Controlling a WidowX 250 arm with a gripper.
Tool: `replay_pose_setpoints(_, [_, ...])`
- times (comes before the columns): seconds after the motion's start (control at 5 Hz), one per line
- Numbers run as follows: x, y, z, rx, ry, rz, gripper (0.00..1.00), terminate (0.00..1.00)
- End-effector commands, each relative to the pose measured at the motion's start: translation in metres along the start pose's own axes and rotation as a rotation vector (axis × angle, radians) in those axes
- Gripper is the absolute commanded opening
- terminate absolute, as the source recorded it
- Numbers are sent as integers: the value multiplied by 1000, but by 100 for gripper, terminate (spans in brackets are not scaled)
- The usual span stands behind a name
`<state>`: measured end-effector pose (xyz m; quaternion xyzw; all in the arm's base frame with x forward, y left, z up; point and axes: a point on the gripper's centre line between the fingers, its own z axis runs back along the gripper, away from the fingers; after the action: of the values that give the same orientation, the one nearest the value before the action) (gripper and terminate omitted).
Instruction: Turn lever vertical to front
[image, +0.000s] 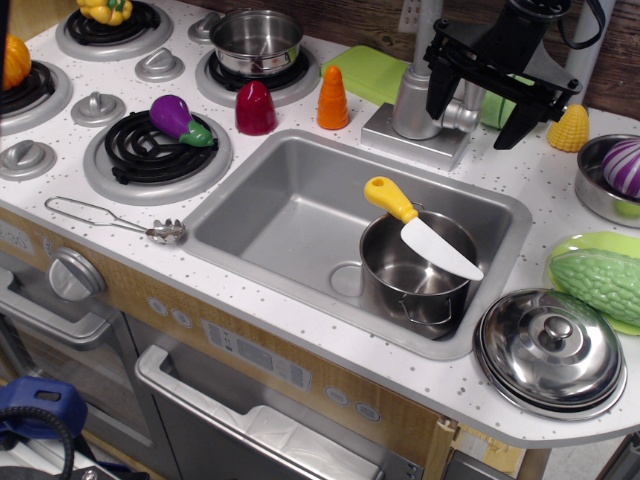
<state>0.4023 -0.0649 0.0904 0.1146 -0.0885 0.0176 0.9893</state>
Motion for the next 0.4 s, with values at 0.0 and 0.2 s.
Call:
replay_pose_setpoints(0.0, [0, 0, 0, 0, 0, 0, 100, 0])
replay_pose_setpoints(0.2, [7, 2, 2, 1, -108, 27, 100, 0])
